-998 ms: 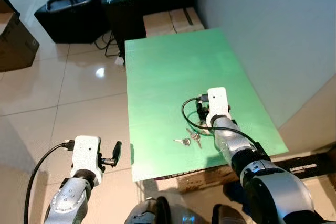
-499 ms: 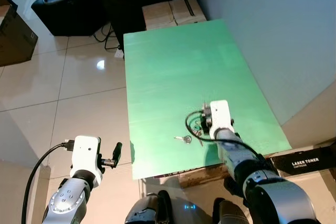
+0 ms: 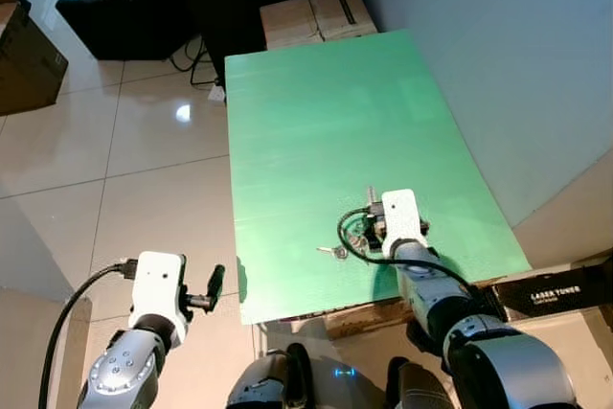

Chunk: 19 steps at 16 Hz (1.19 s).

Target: Hang keys on a hook

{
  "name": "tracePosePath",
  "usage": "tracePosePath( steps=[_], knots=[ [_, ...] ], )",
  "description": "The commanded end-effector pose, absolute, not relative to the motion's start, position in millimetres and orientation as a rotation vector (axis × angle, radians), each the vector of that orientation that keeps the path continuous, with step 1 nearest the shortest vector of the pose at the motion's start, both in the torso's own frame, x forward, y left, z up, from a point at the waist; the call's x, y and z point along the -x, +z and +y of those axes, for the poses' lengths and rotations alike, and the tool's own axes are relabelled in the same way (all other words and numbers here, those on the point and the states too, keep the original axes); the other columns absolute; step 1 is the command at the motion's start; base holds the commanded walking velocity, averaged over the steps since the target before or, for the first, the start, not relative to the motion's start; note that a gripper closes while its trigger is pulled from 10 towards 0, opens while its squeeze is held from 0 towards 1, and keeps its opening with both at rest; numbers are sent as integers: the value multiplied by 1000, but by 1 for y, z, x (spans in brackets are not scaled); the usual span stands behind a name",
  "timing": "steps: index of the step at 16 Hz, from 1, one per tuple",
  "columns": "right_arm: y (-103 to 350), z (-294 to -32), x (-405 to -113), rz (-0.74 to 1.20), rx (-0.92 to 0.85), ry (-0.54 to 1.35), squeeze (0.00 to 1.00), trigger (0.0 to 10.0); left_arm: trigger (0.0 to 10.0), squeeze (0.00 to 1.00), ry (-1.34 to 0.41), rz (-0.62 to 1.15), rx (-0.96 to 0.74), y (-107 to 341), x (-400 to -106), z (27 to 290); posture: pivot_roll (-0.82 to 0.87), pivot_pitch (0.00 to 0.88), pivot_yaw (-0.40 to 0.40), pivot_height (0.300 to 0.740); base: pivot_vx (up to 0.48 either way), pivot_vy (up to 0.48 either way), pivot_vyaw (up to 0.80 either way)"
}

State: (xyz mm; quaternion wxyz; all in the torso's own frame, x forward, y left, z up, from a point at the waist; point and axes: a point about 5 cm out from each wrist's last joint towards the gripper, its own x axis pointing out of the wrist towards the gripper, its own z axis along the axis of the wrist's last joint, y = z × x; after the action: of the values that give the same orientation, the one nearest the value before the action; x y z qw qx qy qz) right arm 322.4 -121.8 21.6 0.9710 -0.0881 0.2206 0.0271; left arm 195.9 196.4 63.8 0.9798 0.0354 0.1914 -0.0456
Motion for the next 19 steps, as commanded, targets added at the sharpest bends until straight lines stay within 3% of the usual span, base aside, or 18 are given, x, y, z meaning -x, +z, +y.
tracePosePath(
  steps=[1,4,5,6,15,19],
  knots=[
    [5,-122,-309,524,186,54,0,0,10000,0,-81,405,-75,63,-191,199,71,266,145,740,0,0,0],
    [4,-121,-308,529,206,52,0,0,10000,0,-79,405,-75,64,-190,199,75,271,146,740,0,0,0],
    [4,-120,-308,527,205,55,0,8471,10000,0,-78,406,-75,64,-190,199,74,272,147,740,0,0,0],
    [6,-117,-309,512,178,75,0,0,10000,0,-78,408,-76,64,-189,200,75,274,149,740,0,0,0],
    [4,-117,-306,507,214,97,0,0,10000,0,-94,412,-65,61,-193,191,45,266,144,740,0,0,0],
    [22,-112,-318,383,194,132,0,0,10000,0,-102,376,-25,55,-216,177,-21,212,114,740,0,0,0]
  ],
)
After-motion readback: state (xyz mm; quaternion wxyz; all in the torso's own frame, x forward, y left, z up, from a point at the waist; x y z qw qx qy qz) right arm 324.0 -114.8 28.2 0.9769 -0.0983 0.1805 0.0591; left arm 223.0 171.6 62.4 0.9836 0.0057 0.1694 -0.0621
